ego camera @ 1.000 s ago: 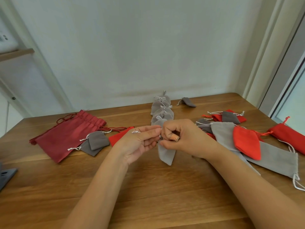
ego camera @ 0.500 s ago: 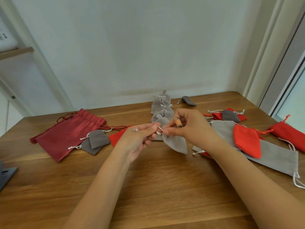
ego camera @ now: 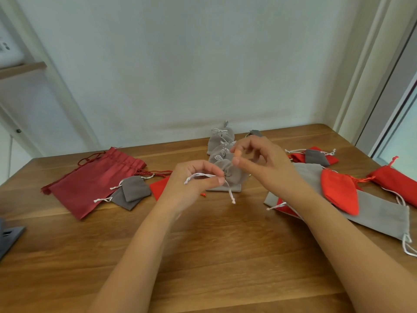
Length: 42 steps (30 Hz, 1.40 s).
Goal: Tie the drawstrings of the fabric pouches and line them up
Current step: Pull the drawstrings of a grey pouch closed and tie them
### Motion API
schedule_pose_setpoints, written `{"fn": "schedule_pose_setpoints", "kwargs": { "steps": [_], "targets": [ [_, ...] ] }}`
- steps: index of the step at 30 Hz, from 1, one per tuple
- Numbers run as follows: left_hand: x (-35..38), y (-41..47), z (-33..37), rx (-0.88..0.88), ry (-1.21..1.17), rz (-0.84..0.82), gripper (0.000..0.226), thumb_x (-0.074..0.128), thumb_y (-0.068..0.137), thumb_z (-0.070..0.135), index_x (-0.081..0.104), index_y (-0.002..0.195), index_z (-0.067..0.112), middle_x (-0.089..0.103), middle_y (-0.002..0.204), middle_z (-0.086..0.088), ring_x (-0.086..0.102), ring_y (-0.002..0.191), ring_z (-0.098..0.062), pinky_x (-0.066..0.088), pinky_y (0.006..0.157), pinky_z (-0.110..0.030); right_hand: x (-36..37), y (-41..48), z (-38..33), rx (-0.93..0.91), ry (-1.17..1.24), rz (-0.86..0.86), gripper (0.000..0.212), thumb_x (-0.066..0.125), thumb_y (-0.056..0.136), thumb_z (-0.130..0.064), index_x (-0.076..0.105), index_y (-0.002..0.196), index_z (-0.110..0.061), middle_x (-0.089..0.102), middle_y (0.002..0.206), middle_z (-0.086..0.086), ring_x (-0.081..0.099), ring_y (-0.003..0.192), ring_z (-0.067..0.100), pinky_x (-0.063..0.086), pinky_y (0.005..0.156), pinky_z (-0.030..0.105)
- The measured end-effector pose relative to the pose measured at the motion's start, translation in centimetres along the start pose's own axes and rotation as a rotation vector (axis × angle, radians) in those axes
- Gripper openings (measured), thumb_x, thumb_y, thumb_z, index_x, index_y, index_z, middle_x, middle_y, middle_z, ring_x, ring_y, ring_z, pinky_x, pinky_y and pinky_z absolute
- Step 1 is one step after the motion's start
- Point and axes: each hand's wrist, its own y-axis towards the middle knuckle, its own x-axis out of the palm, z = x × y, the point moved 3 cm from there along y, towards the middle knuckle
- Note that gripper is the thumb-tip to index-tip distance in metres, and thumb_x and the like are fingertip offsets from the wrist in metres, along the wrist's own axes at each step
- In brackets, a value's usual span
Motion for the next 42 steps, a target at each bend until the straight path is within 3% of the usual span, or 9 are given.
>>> {"fn": "schedule_pose_setpoints", "kwargs": {
  "steps": [3, 7, 13, 21, 24, 31, 35, 39, 42],
  "targets": [
    [0.4, -0.3, 0.5, 0.088, 0.025, -0.026, 0.012, 0.075, 0.078, 0.008, 0.071, 0.078, 0.019, 0.071, 0.075, 0.004, 0.063, 0.069, -0.006, 0.051, 0.065, -0.027, 0.3, -0.1, 0.3, 0.002, -0.044, -0.157, 0.019, 0.068, 0.088, -0.022, 0.066, 0.104, -0.031, 0.065, 0.112, -0.018, 0.055, 0.113, -0.001, 0.044, 0.093, 0.022],
    [0.4, -0.1, 0.5, 0.165, 0.040, 0.053, 0.014, 0.077, 0.077, 0.009, 0.071, 0.084, 0.020, 0.073, 0.079, 0.005, 0.069, 0.076, -0.009, 0.054, 0.061, -0.021, 1.1, -0.2, 0.3, 0.092, -0.016, -0.229, 0.016, 0.074, 0.081, -0.026, 0.072, 0.097, -0.021, 0.073, 0.090, -0.009, 0.066, 0.088, 0.002, 0.052, 0.082, 0.018],
    [0.8, -0.1, -0.4, 0.251, 0.204, 0.172, 0.013, 0.076, 0.081, 0.017, 0.070, 0.083, 0.028, 0.070, 0.078, 0.017, 0.067, 0.070, -0.001, 0.055, 0.056, -0.023, 1.2, 0.0, 0.8, 0.125, 0.004, -0.128, 0.012, 0.080, 0.076, -0.022, 0.071, 0.085, -0.020, 0.071, 0.081, -0.008, 0.065, 0.076, 0.001, 0.051, 0.072, 0.016],
    [0.3, 0.0, -0.2, 0.372, 0.307, 0.228, 0.018, 0.070, 0.085, 0.010, 0.067, 0.085, 0.028, 0.066, 0.079, 0.015, 0.062, 0.076, 0.000, 0.053, 0.062, -0.023, 1.8, 0.0, 0.9, 0.166, 0.260, -0.069, 0.022, 0.055, 0.096, -0.022, 0.068, 0.084, -0.009, 0.071, 0.078, -0.002, 0.066, 0.078, 0.007, 0.052, 0.079, 0.020],
    [0.3, -0.3, 0.2, 0.377, 0.247, 0.236, 0.021, 0.072, 0.083, 0.010, 0.065, 0.081, 0.030, 0.066, 0.075, 0.022, 0.062, 0.073, 0.003, 0.049, 0.058, -0.014, 1.8, 0.1, 1.1, 0.235, 0.381, -0.090, 0.008, 0.062, 0.091, -0.009, 0.063, 0.096, -0.003, 0.073, 0.089, 0.007, 0.069, 0.081, 0.015, 0.056, 0.079, 0.025],
    [0.2, -0.3, 0.2, 0.388, 0.194, 0.253, 0.020, 0.077, 0.078, 0.014, 0.066, 0.076, 0.031, 0.068, 0.075, 0.023, 0.065, 0.069, -0.001, 0.051, 0.058, -0.018, 1.4, 0.0, 0.5, 0.290, 0.586, -0.178, 0.020, 0.069, 0.077, 0.006, 0.063, 0.092, -0.006, 0.074, 0.091, 0.014, 0.072, 0.084, 0.018, 0.055, 0.074, 0.023],
    [0.3, -0.4, -0.1, 0.384, 0.200, 0.249, 0.011, 0.078, 0.077, 0.017, 0.067, 0.075, 0.020, 0.068, 0.071, 0.016, 0.065, 0.065, -0.003, 0.052, 0.056, -0.022, 1.2, 0.0, 0.4, 0.285, 0.458, -0.162, 0.022, 0.076, 0.072, 0.003, 0.064, 0.087, -0.010, 0.075, 0.083, 0.010, 0.073, 0.083, 0.017, 0.056, 0.079, 0.024],
    [0.4, -0.2, -0.6, 0.352, 0.213, 0.190, 0.006, 0.074, 0.082, 0.017, 0.069, 0.082, 0.014, 0.071, 0.079, 0.006, 0.068, 0.074, -0.013, 0.057, 0.062, -0.045, 0.9, 0.0, 0.1, 0.220, 0.234, -0.096, 0.022, 0.080, 0.071, -0.003, 0.064, 0.084, -0.012, 0.075, 0.074, 0.001, 0.072, 0.076, 0.011, 0.055, 0.078, 0.019],
    [0.8, -0.2, -0.4, 0.333, 0.204, 0.130, 0.007, 0.070, 0.086, 0.015, 0.064, 0.084, 0.012, 0.071, 0.084, 0.001, 0.067, 0.078, -0.013, 0.057, 0.062, -0.038, 0.7, -0.1, -0.1, 0.141, 0.170, -0.084, 0.024, 0.079, 0.073, -0.001, 0.063, 0.083, -0.014, 0.073, 0.074, -0.001, 0.070, 0.073, 0.010, 0.055, 0.073, 0.020]
  ]
}}
